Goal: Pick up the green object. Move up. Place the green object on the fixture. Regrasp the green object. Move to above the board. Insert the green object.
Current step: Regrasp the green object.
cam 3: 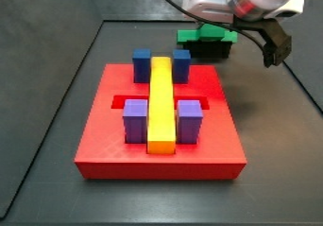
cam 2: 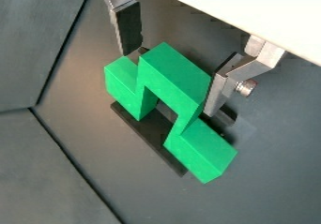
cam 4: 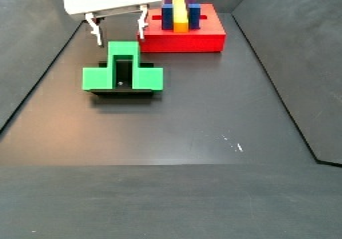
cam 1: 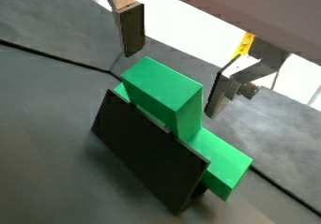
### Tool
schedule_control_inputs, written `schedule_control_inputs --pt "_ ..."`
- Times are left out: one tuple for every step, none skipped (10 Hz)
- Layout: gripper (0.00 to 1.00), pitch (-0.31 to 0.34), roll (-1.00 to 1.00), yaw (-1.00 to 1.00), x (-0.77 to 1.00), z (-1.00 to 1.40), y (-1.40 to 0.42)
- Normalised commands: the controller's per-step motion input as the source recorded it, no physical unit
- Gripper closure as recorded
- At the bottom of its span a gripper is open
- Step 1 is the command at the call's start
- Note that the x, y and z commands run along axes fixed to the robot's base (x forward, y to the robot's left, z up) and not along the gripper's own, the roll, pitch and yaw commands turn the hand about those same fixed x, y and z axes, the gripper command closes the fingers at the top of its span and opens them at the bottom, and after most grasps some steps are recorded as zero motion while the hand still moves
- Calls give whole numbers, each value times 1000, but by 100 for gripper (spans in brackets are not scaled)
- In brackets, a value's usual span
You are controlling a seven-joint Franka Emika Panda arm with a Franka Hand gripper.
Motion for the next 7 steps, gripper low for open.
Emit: schedule_control_inputs --pt "0 37 209 -274 0 -129 0" --pt "0 0 203 -146 -34 -217 0" --pt "0 0 143 -83 0 -257 57" --pt "0 0 151 -23 0 -294 129" --pt "0 0 46 0 26 -289 186" --pt "0 0 0 0 11 -171 143" --pt "0 0 0 0 0 0 0"
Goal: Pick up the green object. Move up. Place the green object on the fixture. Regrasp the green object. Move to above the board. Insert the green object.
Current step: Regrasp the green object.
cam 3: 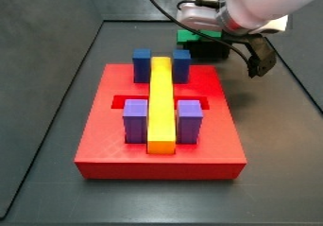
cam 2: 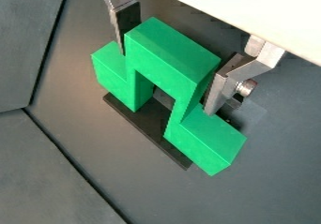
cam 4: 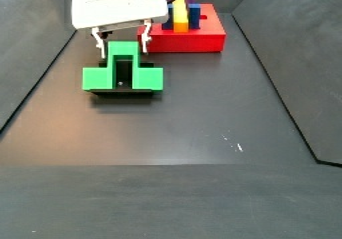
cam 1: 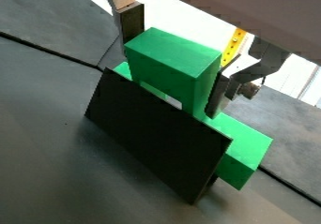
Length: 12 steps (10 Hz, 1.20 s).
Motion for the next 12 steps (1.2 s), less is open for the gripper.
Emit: schedule_control_inputs --pt "100 0 0 0 0 0 0" --pt "100 0 0 0 0 0 0" --pt "100 0 0 0 0 0 0" --pt "100 0 0 0 0 0 0" --pt "100 0 0 0 0 0 0" --pt "100 0 0 0 0 0 0" --pt "100 0 0 0 0 0 0" --pt "100 0 0 0 0 0 0" --pt "100 0 0 0 0 0 0" --pt "100 0 0 0 0 0 0" --pt "100 0 0 0 0 0 0" --pt "100 0 0 0 0 0 0"
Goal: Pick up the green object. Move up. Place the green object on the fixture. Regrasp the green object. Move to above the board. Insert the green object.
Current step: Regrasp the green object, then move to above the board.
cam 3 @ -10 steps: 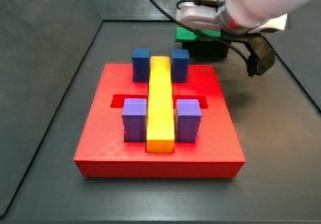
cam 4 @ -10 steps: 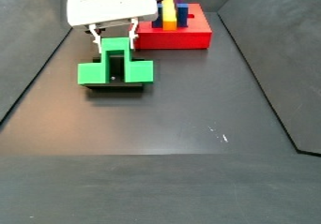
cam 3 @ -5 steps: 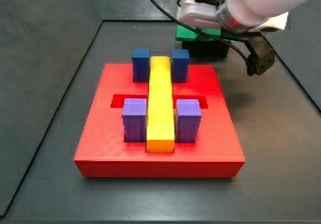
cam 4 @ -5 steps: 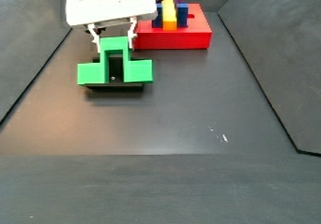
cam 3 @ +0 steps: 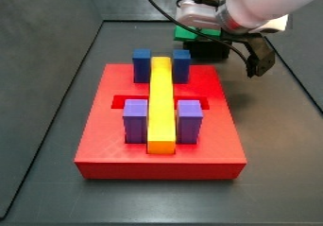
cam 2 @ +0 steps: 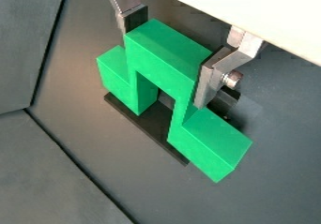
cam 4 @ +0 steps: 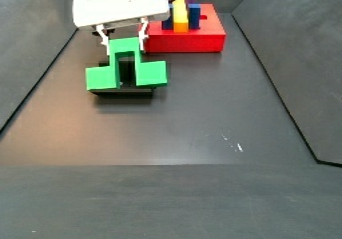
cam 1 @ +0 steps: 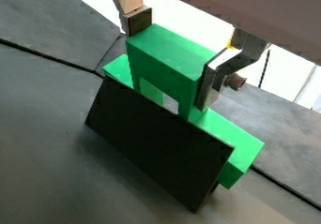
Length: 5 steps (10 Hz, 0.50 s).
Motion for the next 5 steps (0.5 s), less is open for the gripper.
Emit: schedule_control_inputs --pt "100 0 0 0 0 0 0" --pt "100 0 0 0 0 0 0" --pt "100 0 0 0 0 0 0" --pt "100 0 0 0 0 0 0" --pt "100 0 0 0 0 1400 0"
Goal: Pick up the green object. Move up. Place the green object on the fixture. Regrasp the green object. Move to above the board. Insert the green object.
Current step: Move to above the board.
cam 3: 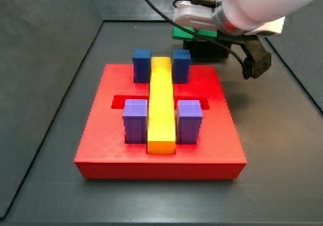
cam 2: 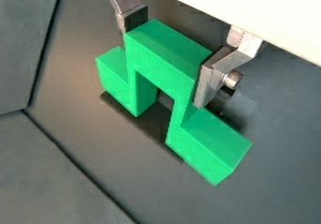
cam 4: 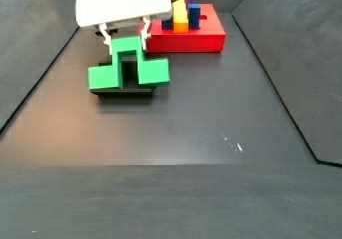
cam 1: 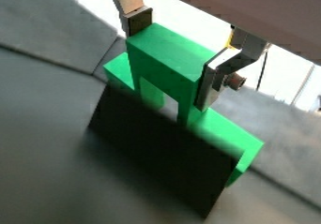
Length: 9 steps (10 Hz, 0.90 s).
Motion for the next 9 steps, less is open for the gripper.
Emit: schedule_control_inputs --pt "100 -25 -37 -8 -1 1400 -21" --pt "100 -45 -61 -7 -12 1400 -33" --pt "100 -36 -19 -15 -22 1400 -14" --pt "100 0 -9 -27 -6 1400 -28" --pt "100 16 -1 -29 -6 1400 -36" --pt "100 29 1 -27 -5 1400 -33" --pt "100 61 0 -16 19 676 -20" --pt "100 77 9 -11 28 448 -23" --pt "100 101 2 4 41 216 -22"
